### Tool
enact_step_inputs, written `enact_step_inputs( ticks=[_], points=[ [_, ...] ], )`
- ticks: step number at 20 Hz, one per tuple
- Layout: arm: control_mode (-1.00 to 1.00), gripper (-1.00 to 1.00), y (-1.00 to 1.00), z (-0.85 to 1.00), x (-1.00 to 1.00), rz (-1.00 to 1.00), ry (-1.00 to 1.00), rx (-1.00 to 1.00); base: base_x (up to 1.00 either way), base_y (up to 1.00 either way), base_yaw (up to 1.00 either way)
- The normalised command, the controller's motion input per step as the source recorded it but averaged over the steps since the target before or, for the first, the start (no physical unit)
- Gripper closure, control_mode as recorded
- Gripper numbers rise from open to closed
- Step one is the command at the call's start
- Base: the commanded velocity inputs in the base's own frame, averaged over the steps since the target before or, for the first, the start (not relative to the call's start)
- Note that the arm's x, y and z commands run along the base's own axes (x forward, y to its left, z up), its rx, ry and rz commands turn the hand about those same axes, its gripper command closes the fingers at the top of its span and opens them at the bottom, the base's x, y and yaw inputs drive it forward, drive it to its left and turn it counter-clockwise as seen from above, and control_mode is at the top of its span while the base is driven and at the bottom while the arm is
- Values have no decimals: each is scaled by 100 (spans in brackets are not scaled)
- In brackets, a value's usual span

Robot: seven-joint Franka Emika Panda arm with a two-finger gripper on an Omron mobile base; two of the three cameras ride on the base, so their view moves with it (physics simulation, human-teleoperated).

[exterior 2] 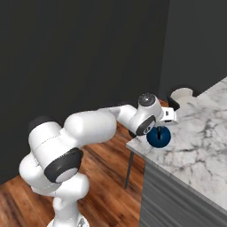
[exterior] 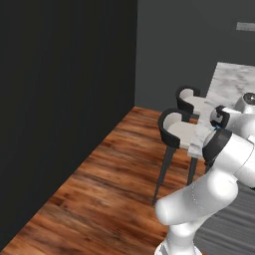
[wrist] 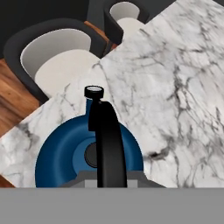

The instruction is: The kettle is done boiling. Turn off the stove, then wait for 300 timesteps before moving the kettle to the dining table.

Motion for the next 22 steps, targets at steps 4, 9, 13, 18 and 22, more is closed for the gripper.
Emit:
enact_step_inputs(
  ticks=[4, 9, 13, 18, 22],
  points=[
    [-100, 100, -1, -11, 12, 0, 0, 0, 0, 0, 0],
    [-100, 100, -7, -14, 10, 0, -1, 0, 0, 0, 0],
    [-100, 100, -13, -14, 12, 0, -1, 0, 0, 0, 0],
    [-100, 100, -18, -13, 18, 0, -2, 0, 0, 0, 0],
    [-100, 100, -21, -14, 16, 0, -1, 0, 0, 0, 0]
  ],
)
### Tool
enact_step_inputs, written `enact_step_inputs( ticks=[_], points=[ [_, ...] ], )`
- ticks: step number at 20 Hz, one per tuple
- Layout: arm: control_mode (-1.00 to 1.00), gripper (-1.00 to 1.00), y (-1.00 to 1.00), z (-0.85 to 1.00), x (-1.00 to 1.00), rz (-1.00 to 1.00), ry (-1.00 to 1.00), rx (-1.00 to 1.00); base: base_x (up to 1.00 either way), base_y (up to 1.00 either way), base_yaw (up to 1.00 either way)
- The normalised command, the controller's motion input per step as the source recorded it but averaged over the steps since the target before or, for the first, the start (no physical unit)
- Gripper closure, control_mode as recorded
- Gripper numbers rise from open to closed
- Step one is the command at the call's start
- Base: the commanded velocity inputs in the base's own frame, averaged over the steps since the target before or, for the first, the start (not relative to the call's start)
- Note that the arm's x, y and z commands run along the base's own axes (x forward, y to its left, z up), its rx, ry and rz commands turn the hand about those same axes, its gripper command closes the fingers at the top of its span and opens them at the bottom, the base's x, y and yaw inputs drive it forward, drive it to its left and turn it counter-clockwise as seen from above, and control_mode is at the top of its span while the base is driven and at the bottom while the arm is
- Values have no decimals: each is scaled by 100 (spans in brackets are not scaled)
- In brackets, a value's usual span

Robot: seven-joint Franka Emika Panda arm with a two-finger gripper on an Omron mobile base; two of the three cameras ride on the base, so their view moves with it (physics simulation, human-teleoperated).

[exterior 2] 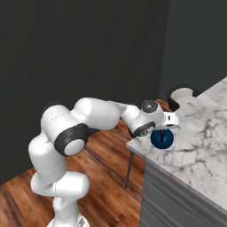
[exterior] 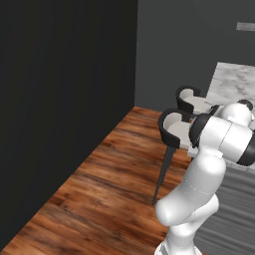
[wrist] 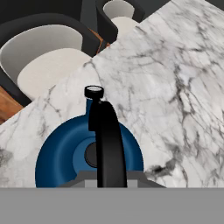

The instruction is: The kettle is done boiling. Turn off the stove, then wait for 300 timesteps before moving the kettle to the dining table.

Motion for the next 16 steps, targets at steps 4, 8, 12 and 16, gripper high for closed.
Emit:
enact_step_inputs(
  ticks=[4, 8, 12, 16],
  points=[
    [-100, 100, -19, -13, 11, 0, -1, 0, 0, 0, 0],
    [-100, 100, -20, -10, 7, 0, 0, 0, 0, 0, 0],
    [-100, 100, -25, -3, 2, 0, 0, 0, 0, 0, 0],
    [-100, 100, -12, -6, 12, 0, 0, 0, 0, 0, 0]
  ],
)
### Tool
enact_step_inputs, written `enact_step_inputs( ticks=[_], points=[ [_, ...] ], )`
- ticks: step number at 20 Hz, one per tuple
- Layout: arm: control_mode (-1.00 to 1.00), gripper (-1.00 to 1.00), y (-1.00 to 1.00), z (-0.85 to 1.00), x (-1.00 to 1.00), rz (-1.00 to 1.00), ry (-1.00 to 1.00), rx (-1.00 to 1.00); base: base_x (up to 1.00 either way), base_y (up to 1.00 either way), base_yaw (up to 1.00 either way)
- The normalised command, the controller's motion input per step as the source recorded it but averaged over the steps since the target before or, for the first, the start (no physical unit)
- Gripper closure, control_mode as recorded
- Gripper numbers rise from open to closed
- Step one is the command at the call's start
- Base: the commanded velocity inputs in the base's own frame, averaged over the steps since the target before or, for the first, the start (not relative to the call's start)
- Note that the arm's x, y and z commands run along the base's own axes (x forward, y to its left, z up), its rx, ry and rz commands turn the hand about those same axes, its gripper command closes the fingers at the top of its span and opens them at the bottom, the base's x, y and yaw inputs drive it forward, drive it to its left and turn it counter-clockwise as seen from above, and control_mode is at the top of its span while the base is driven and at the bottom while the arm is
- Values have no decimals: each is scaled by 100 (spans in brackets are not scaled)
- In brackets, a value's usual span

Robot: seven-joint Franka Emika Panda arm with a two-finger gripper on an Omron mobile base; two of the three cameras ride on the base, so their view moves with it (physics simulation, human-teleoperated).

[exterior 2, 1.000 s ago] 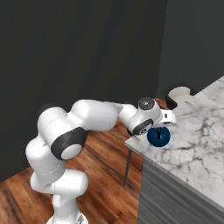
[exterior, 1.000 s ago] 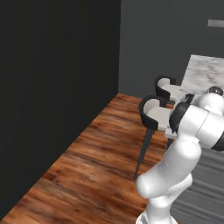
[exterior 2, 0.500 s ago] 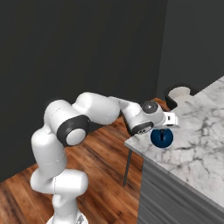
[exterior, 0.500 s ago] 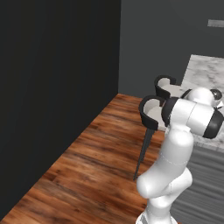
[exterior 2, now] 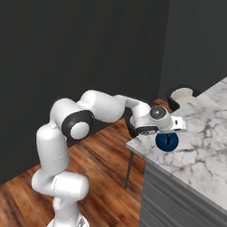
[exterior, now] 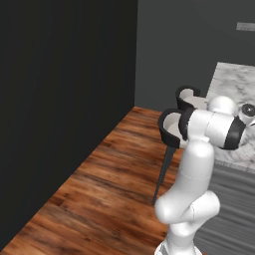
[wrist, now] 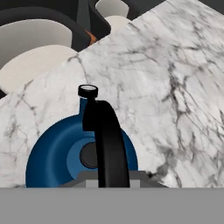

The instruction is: The kettle is done boiling. Turn off the stove, then wait for 300 timesteps before moving the kettle to the dining table.

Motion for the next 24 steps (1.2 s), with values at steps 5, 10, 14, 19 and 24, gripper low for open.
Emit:
enact_step_inputs(
  ticks=[5, 10, 14, 19, 24],
  points=[
    [-100, 100, -4, -14, 15, 0, 0, 0, 0, 0, 0],
    [-100, 100, 2, -18, 7, 0, 2, 0, 0, 0, 0],
    [-100, -100, 14, -7, 5, 0, 0, 0, 0, 0, 0],
    [-100, -100, 5, 0, 0, 0, 0, 0, 0, 0, 0],
    [-100, -100, 18, 13, 0, -2, 0, -4, 0, 0, 0]
  ],
)
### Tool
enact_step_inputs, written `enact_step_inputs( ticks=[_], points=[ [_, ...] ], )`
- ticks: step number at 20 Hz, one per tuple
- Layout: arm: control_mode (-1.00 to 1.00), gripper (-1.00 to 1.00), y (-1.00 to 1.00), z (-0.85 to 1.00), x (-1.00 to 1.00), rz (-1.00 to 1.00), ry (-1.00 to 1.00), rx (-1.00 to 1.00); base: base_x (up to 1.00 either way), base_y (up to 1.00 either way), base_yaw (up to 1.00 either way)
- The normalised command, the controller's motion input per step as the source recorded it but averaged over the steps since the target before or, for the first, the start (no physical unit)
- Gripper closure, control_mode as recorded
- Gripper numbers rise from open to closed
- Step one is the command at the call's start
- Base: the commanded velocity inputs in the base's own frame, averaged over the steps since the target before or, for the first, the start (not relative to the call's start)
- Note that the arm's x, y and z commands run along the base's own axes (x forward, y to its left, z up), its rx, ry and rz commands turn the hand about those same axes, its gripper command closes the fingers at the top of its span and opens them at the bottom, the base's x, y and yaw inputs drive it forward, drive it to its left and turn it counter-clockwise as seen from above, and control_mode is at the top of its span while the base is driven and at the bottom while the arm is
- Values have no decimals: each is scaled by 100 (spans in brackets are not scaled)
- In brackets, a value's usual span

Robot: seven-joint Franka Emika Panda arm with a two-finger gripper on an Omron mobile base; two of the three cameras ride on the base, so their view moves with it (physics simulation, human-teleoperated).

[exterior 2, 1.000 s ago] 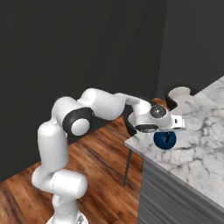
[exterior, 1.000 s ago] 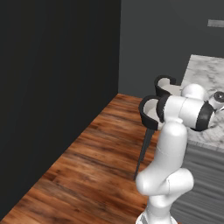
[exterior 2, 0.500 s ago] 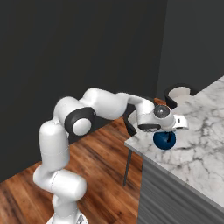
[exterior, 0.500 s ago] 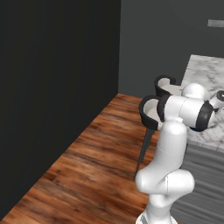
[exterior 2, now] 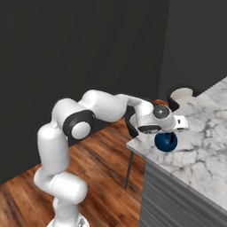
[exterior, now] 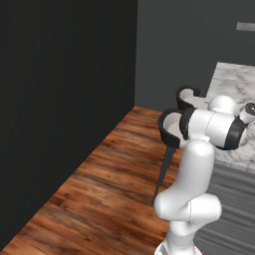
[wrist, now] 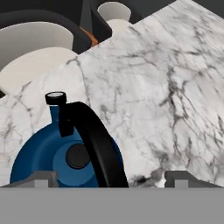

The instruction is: The kettle is done boiling. Turn off the stove, then wait for 300 timesteps before moving the kettle to the dining table.

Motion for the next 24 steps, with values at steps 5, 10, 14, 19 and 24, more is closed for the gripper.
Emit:
enact_step_inputs(
  ticks=[5, 10, 14, 19, 24],
  points=[
    [-100, -100, 17, 26, 0, -4, 0, -5, 0, 0, 0],
    [-100, -100, 7, 36, 0, -7, 0, -7, 0, 0, 0],
    [-100, -100, 3, 26, -1, -6, 1, -5, 0, 0, 0],
    [-100, -100, 6, 28, -9, -4, 2, -3, 0, 0, 0],
    [-100, -100, 3, 35, -24, -2, 6, 0, 0, 0, 0]
  ],
)
